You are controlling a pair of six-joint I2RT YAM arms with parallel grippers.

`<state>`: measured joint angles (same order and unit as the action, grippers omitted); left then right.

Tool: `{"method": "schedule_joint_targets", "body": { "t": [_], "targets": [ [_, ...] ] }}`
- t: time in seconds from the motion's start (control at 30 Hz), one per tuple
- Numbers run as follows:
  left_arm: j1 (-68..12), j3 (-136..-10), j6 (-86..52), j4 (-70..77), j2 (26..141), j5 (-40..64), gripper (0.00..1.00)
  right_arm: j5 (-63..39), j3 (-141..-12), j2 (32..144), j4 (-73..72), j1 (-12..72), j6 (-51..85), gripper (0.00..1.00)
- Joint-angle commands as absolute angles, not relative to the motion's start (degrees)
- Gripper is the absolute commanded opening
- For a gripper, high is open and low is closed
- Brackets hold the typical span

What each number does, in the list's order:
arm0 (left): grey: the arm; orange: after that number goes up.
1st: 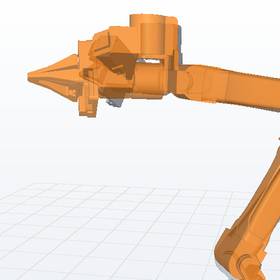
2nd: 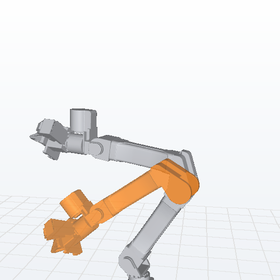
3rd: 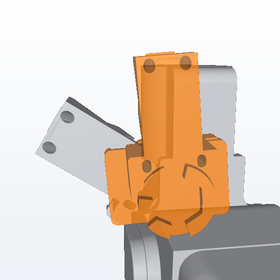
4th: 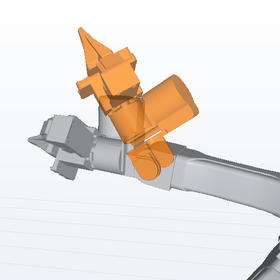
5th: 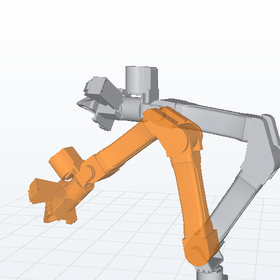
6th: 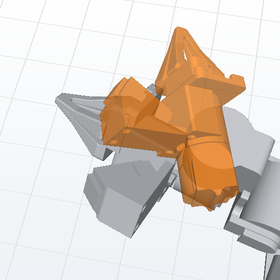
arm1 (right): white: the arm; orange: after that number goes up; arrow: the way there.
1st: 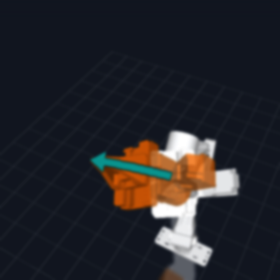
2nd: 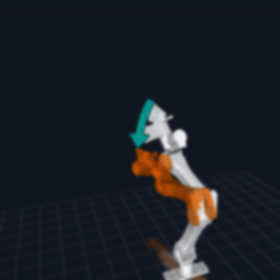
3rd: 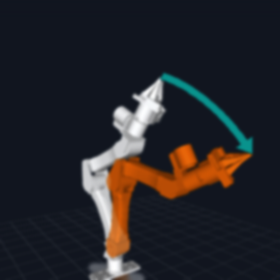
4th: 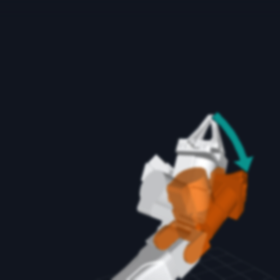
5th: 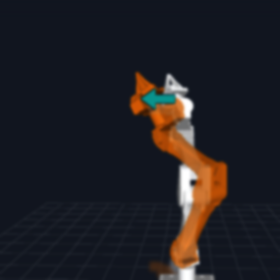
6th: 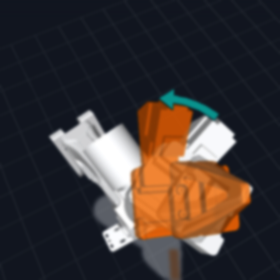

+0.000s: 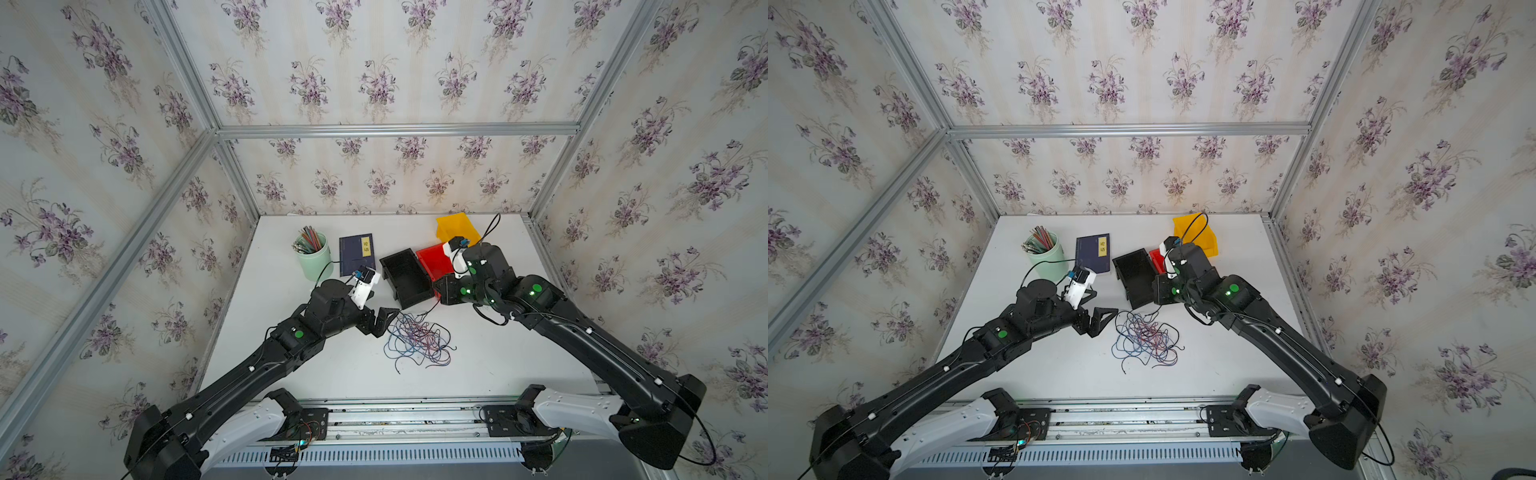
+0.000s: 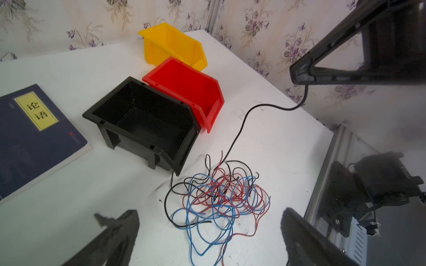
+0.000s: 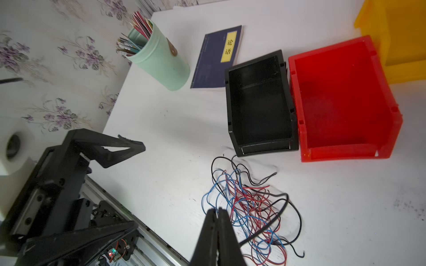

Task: Untangle and sort cables by color
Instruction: Pick up the cable from the cable, then place the cable in the bin.

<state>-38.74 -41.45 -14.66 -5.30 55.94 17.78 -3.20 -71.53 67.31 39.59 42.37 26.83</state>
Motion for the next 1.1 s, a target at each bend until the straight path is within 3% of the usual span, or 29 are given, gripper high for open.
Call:
{"method": "schedule_joint_targets", "body": {
  "t": [0.0, 0.37, 0.73, 0.9, 1.07],
  "targets": [
    [-38.76, -43.20, -13.63, -0.58, 56.15, 20.21, 0.99, -0.93, -75.97, 66.22, 44.31, 42.45, 27.32, 0.00],
    [-38.76, -45.26, -15.29, 2.09, 56.51, 16.99, 0.99, 1.47, -87.25, 63.77, 39.49, 42.45, 32.29, 0.00],
    [-38.76, -46.78, -17.80, 0.62, 58.22, 15.29, 0.99, 15.17, -89.85, 66.91, 37.67, 42.06, 36.79, 0.00],
    [-38.76, -46.18, -17.67, -1.23, 56.72, 13.86, 0.99, 12.82, -91.06, 70.39, 35.70, 39.47, 36.35, 0.00],
    [-38.75, -46.32, -16.95, -3.02, 56.12, 13.28, 0.99, 3.49, -90.23, 73.82, 33.42, 31.70, 39.17, 0.00]
  ]
}}
